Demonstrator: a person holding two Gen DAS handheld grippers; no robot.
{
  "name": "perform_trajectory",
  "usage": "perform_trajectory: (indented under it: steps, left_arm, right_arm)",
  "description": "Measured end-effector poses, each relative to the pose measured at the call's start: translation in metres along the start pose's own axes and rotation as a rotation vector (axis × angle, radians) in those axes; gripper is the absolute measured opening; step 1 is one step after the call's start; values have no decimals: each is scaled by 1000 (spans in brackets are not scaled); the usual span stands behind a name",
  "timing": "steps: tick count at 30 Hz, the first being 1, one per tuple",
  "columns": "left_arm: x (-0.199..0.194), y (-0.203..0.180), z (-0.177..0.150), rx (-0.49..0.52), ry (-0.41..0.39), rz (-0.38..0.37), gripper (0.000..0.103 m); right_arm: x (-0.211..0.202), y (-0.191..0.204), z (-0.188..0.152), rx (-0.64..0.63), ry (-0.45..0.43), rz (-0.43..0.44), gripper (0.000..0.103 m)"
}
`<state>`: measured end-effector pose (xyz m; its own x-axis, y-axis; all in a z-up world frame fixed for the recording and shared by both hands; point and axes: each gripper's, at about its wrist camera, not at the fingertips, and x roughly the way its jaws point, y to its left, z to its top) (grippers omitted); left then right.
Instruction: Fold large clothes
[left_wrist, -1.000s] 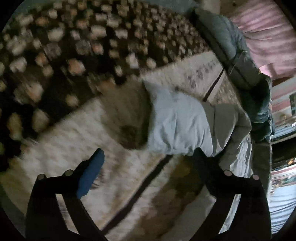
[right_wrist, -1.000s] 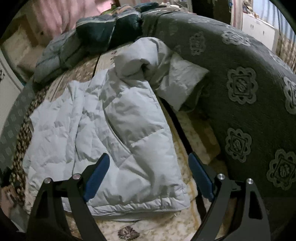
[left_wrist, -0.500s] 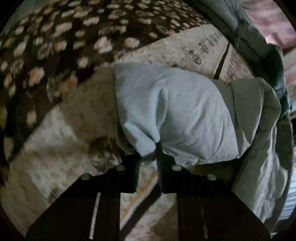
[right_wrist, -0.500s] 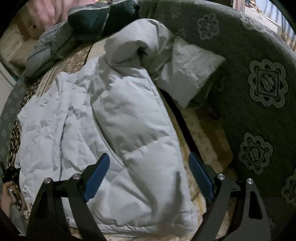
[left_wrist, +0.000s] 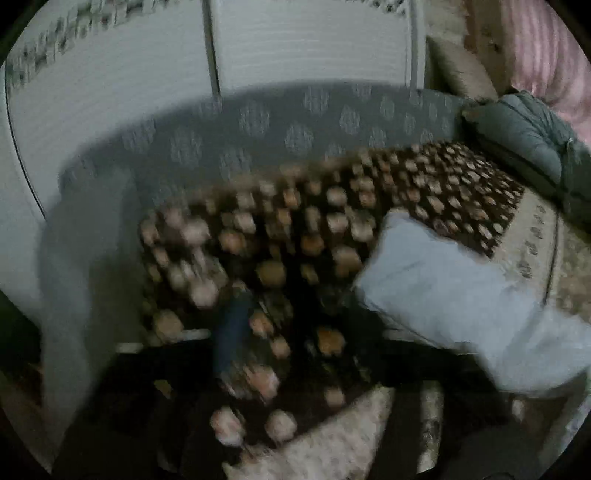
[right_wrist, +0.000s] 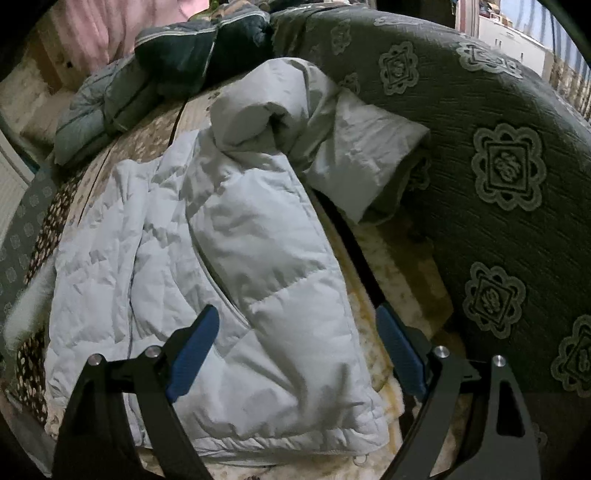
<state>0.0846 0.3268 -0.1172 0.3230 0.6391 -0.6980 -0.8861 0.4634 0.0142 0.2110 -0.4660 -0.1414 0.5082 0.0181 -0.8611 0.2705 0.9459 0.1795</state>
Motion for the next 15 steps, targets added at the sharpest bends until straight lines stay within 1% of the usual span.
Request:
perform_trajectory:
  steps: [1, 2, 3, 4, 5, 6, 7, 9, 10, 11, 13, 14, 15]
  left_arm:
    - [12, 2, -9, -19, 72, -39, 85]
    - [23, 1, -16, -29, 142, -76, 87]
    - [36, -2, -25, -49, 223, -130, 87]
    - [52, -7, -38, -96, 327, -210, 88]
    - [65, -13, -52, -171, 409, -278, 88]
    - [70, -11, -59, -223, 444, -309, 88]
    - [79, -9, -70, -328, 493, -341, 88]
    - [91, -8, -85, -495, 533, -339, 93]
    - [97, -12, -91, -527, 538, -336, 96]
    - [101, -19, -94, -543, 541, -335, 99]
    - [109, -38, -90, -502, 508, -301, 100]
    - [115, -49, -83, -471, 484, -309, 100]
    - [123, -60, -75, -457, 473, -348, 100]
  right_arm:
    - [0, 0, 0, -6, 2, 0, 87]
    - [0, 2, -1, -14, 5, -2, 87]
    - [0, 3, -1, -19, 8, -2, 87]
    - [1, 4, -1, -20, 10, -4, 87]
    - [2, 7, -2, -19, 12, -5, 87]
    - [4, 9, -3, -17, 15, -5, 87]
    - [6, 10, -3, -14, 19, -8, 87]
    - [11, 15, -4, -29, 34, -16, 87]
    - [15, 18, -3, -45, 41, -26, 87]
    - [20, 20, 0, -61, 43, -39, 87]
    - [29, 22, 10, -84, 45, -61, 87]
    - [33, 21, 15, -84, 44, -67, 87]
    - [36, 19, 20, -79, 45, -70, 87]
